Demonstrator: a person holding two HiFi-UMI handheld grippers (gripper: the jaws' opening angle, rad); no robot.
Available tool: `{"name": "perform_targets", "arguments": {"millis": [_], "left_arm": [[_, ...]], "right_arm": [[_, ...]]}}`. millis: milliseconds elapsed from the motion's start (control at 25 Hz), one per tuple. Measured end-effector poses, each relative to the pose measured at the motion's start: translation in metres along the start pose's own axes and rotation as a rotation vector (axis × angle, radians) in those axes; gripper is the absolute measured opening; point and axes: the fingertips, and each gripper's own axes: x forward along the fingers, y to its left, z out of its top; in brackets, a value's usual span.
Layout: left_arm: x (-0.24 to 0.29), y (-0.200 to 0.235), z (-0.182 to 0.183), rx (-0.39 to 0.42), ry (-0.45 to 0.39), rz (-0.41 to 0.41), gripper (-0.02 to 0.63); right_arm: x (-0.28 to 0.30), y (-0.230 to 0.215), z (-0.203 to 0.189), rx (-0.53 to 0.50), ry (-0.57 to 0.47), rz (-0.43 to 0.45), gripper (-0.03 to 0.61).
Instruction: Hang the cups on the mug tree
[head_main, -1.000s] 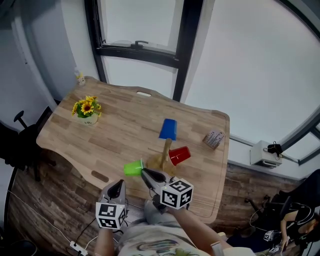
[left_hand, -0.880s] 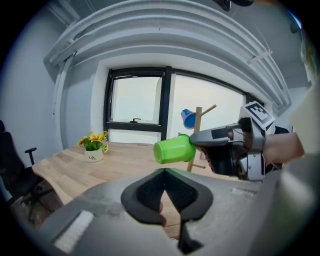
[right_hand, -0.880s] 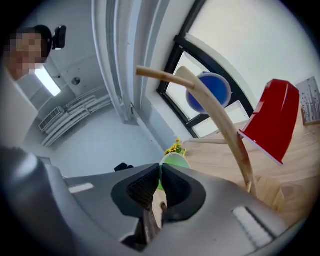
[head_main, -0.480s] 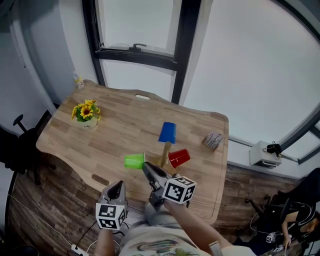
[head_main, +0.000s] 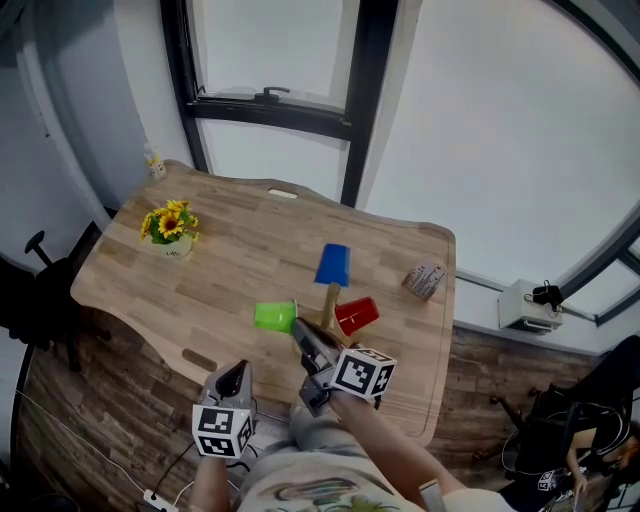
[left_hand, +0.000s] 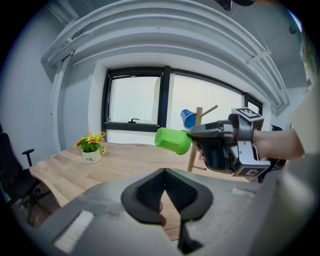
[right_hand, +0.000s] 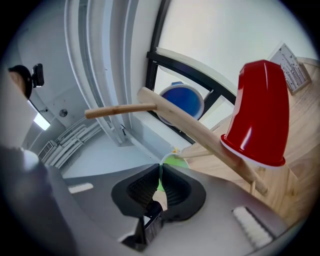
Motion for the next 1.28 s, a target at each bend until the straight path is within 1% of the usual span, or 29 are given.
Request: {"name": "perform_targets", "arguments": {"millis": [440, 640, 800, 1000, 1280], "left_arm": [[0.006, -0.007, 0.002, 0.007, 0.001, -0.019, 0.005], [0.007, -0.009, 0.002, 0.010, 0.003, -0.025, 0.005], [0.006, -0.009, 0.001, 0.010, 0.001, -0.026, 0.005], [0.008, -0.010, 0.000, 0.009, 0.003, -0.031, 0.005], [0.009, -0.013, -0.001, 0.009, 0.000, -0.038, 0.005]], "right_arm": [[-0.006, -0.007, 0.005, 0.014, -0.014, -0.022, 0.020], [-0.008, -0.007, 0.007, 0.004, -0.018, -0.034, 0.020], [-0.010, -0.010, 0.006, 0.003, -0.026, -0.053, 0.020], [-0.013, -0.020, 0.006, -0.003, -0.028, -0.099, 0.021], [-0.018, -0.027, 0.004, 0.006, -0.024, -0.133, 0.021]]}}
